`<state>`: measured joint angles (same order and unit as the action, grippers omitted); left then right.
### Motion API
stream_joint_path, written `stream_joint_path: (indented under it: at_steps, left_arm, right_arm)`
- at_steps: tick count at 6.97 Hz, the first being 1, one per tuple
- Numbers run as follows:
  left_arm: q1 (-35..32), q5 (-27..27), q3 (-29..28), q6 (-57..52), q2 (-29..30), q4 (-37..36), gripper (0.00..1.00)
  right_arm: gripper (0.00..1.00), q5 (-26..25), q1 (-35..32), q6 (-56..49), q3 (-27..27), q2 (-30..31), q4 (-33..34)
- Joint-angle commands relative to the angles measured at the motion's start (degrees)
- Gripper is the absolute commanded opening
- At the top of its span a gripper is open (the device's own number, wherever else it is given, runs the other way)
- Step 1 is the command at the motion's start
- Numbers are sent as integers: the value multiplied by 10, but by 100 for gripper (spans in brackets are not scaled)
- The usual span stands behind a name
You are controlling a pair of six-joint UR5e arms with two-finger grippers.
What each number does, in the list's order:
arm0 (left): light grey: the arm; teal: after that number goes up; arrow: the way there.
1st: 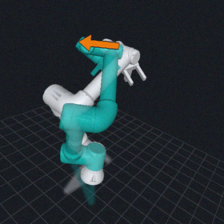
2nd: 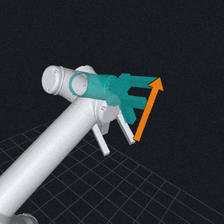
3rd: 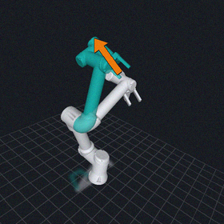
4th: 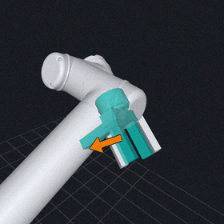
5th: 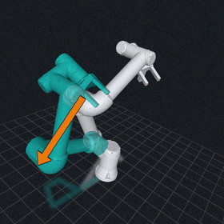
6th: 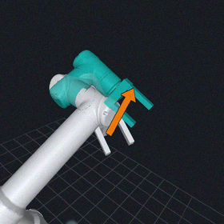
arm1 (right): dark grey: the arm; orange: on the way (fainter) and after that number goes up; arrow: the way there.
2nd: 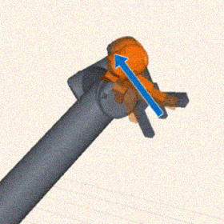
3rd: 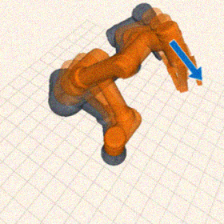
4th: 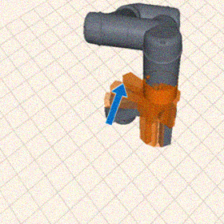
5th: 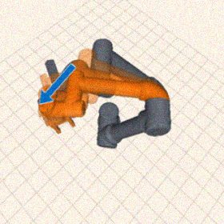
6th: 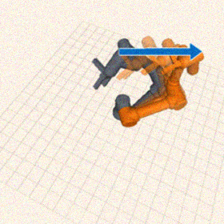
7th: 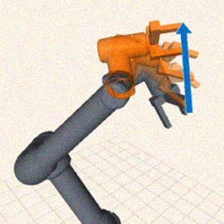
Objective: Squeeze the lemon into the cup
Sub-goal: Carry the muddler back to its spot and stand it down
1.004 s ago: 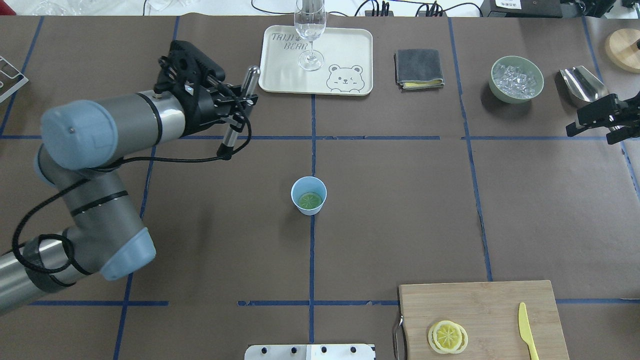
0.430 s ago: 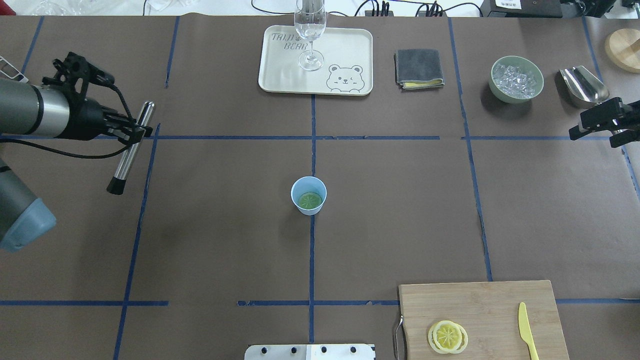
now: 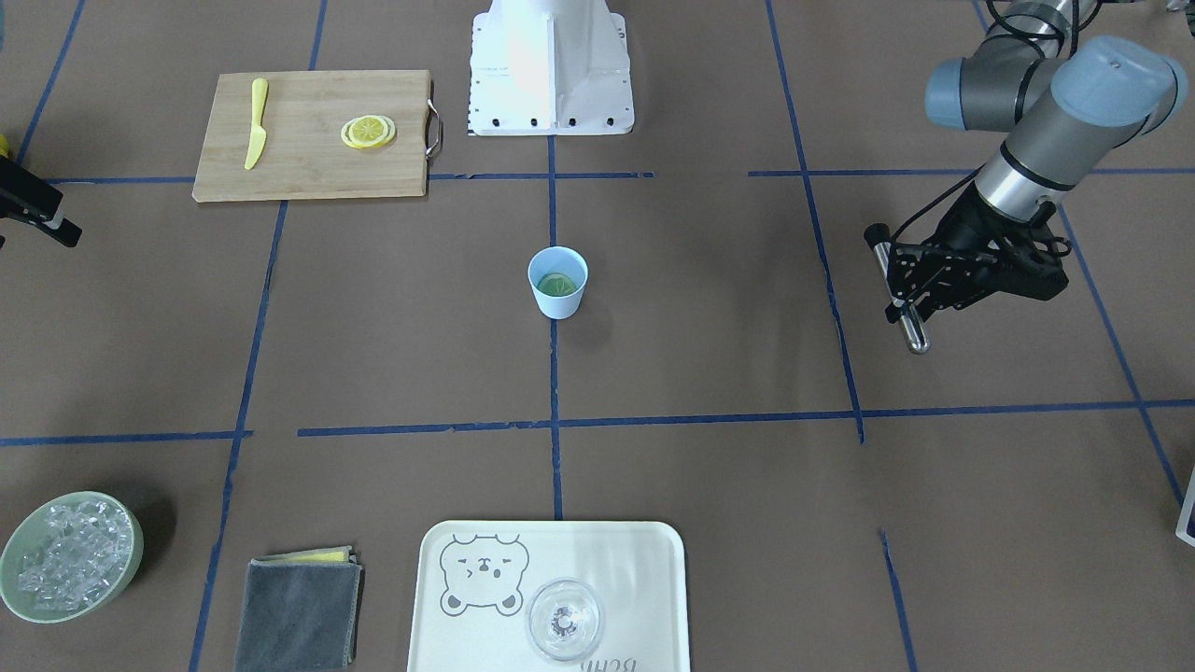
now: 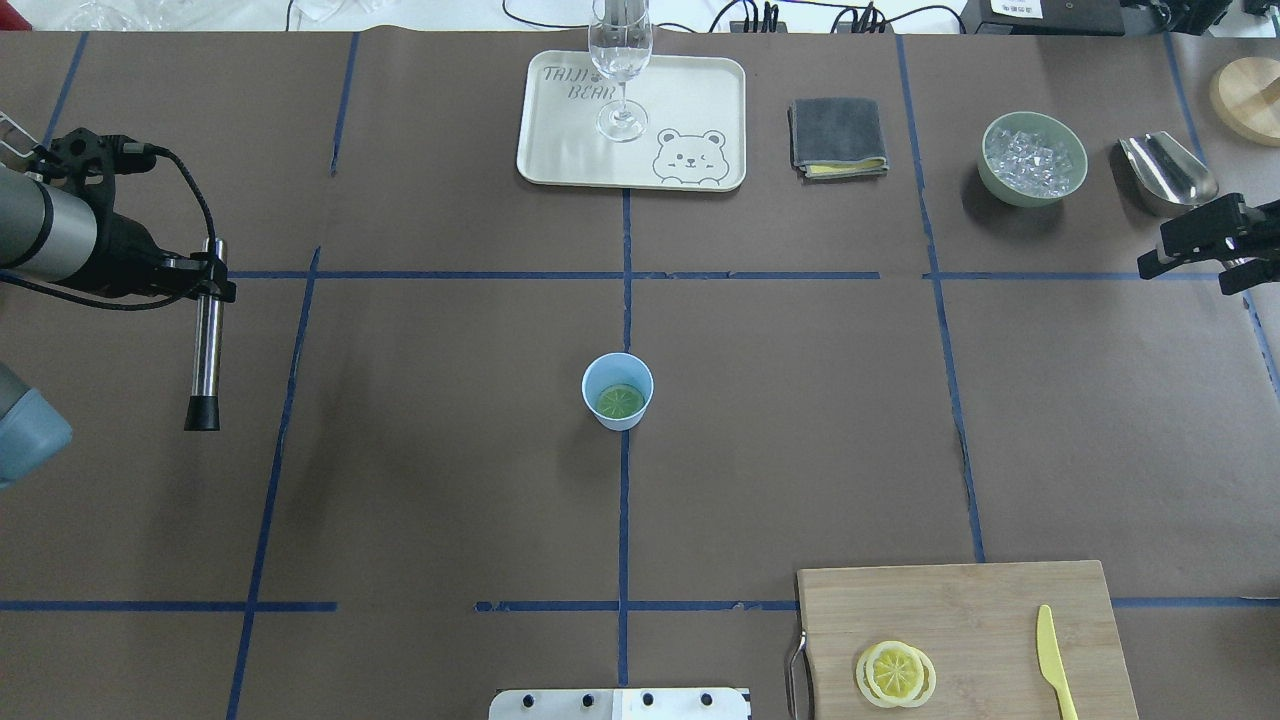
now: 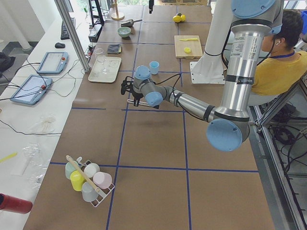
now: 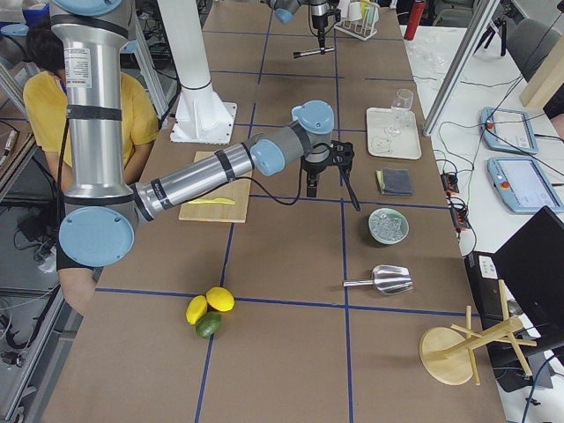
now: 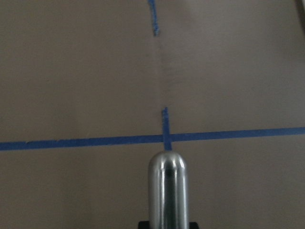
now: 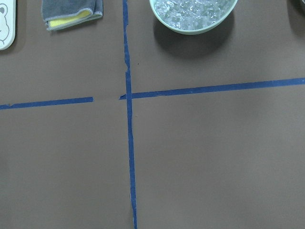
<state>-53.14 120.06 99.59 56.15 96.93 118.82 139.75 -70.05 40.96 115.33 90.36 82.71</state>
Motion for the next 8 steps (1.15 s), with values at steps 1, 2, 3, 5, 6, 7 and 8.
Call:
stream_joint_path:
  at_steps: [1,2,3,5,6,7,8]
  left_arm:
    - [2,-2,-38,-32,-3,-26,0]
    - [1,-4,-45,-53,-3,-26,0]
    - [7,-7,-55,-54,-8,-24,0]
    - [18,-10,-68,-124,-12,-25,0]
    - [18,-11,-70,-126,-12,-26,0]
    - [18,-10,-80,-126,-12,-27,0]
    - [19,-9,-79,-125,-10,-44,0]
  right_arm:
    - [100,0,0,1,3,0,0]
    - [100,0,0,2,4,0,0]
    - [100,0,0,2,6,0,0]
    - [100,0,1,2,6,-2,-1]
    - [100,0,1,2,6,-1,0]
    - [100,0,1,3,7,-1,0]
    - [100,0,1,3,7,-1,-1]
